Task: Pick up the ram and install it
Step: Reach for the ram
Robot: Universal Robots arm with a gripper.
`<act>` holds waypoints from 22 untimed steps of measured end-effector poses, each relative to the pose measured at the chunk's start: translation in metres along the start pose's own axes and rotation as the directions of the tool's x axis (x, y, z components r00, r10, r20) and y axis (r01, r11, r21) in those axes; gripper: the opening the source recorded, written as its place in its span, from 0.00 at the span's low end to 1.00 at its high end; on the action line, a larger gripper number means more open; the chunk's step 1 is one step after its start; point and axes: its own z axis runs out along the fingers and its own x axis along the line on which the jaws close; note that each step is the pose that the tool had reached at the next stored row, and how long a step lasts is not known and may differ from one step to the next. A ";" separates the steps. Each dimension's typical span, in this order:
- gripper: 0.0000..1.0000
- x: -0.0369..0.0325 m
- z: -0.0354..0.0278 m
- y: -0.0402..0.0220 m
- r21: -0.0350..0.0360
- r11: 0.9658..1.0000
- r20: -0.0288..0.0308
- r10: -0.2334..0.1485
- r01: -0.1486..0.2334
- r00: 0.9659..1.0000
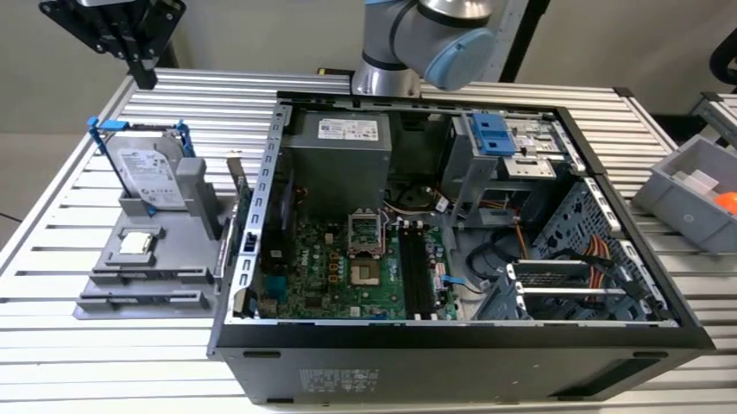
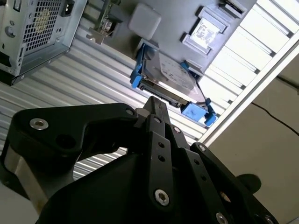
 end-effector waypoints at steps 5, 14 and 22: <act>0.00 0.0017 0.0002 -0.0070 0.000 1.000 0.000 0.000 0.000 1.000; 0.00 0.0018 0.0002 -0.0208 -0.001 1.000 -0.001 0.000 0.000 1.000; 0.00 0.0021 0.0002 -0.0325 -0.001 1.000 -0.001 0.000 0.000 1.000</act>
